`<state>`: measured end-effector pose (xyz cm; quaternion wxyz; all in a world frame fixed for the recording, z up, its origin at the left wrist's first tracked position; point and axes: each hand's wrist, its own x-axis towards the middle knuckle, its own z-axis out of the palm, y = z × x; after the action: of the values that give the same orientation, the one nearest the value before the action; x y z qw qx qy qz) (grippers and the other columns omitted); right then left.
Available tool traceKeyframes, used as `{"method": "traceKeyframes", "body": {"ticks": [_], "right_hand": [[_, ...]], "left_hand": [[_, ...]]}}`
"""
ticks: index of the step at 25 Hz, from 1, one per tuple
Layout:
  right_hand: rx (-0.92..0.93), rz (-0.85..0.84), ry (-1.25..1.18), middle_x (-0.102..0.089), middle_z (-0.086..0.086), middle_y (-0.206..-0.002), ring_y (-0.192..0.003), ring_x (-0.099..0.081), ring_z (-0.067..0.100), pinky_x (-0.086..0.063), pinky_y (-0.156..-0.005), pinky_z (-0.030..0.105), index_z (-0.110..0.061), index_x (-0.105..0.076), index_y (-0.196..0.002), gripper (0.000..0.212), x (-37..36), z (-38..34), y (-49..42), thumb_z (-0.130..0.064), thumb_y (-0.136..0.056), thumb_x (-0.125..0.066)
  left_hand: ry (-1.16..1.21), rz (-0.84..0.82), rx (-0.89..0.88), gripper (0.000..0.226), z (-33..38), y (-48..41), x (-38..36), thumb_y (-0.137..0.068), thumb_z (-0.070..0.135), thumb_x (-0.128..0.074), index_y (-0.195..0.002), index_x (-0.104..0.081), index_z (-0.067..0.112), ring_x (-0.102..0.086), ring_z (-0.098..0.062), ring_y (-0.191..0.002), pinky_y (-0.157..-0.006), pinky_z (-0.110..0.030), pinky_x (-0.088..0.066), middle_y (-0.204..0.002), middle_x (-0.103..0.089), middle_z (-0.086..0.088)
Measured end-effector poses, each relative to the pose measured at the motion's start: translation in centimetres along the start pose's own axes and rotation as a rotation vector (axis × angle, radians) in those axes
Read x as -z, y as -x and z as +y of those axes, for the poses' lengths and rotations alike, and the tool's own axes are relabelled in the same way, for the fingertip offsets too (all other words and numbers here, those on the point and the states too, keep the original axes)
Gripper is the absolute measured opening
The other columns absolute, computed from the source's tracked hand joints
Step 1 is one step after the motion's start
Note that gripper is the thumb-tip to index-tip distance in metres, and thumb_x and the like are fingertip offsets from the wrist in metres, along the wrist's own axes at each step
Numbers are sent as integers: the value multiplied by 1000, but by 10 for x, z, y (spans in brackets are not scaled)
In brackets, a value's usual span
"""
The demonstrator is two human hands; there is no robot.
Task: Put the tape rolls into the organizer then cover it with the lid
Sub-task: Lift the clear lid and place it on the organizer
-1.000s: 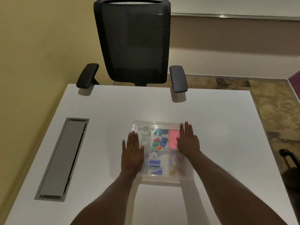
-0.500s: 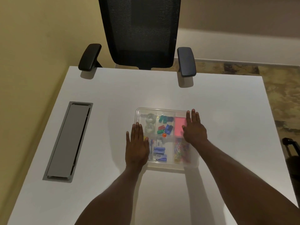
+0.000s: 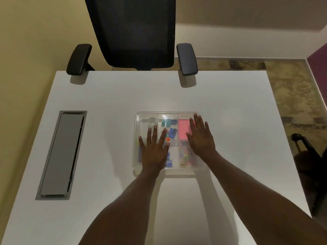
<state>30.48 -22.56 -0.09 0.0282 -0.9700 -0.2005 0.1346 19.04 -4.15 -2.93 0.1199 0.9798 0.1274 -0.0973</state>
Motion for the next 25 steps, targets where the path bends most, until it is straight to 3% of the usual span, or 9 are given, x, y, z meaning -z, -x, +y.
{"method": "traceKeyframes", "body": {"ticks": [6,12,16,19,23,25], "right_hand": [[-103,209,-117,-20,17,-168,-157,-15,34,-23,-126,54,-3,-26,-159,62,-54,-22,74,-39,-109,-30],[-74,405,-300,-28,10,-167,-157,-19,27,-35,-122,51,-4,-34,-156,61,-72,-19,77,-32,-106,-53],[-86,396,-379,-26,6,-168,-158,-17,23,-39,-120,49,-7,-31,-158,64,-75,-16,74,-33,-104,-54],[-105,350,-324,-23,6,-169,-159,-15,24,-29,-125,50,-8,-28,-159,65,-70,-18,73,-37,-105,-50],[-106,209,-163,-19,11,-169,-158,-12,29,-21,-126,54,-7,-24,-160,62,-56,-20,71,-39,-106,-26],[-102,186,-141,-18,11,-169,-158,-13,30,-16,-128,54,-9,-23,-160,65,-45,-21,72,-42,-104,-30]], "left_hand": [[-26,24,0,65,1,0,-4,-109,55,-26,-165,2,36,12,-29,-162,-126,-67,1,-175,9,-2],[-83,44,6,69,0,0,-12,-108,58,-26,-165,3,35,11,-30,-162,-126,-67,1,-175,9,-2],[-74,52,14,69,1,0,-14,-107,60,-27,-165,0,35,10,-30,-162,-126,-67,3,-176,7,-2],[-56,51,11,69,2,1,-11,-107,59,-29,-165,0,35,11,-29,-162,-126,-67,2,-176,6,-2],[-41,17,3,66,1,1,-5,-109,57,-24,-165,3,35,14,-29,-161,-126,-68,1,-175,11,-2],[-23,3,-6,65,2,5,2,-109,55,-24,-166,2,33,12,-28,-162,-126,-68,0,-175,10,-2]]}}
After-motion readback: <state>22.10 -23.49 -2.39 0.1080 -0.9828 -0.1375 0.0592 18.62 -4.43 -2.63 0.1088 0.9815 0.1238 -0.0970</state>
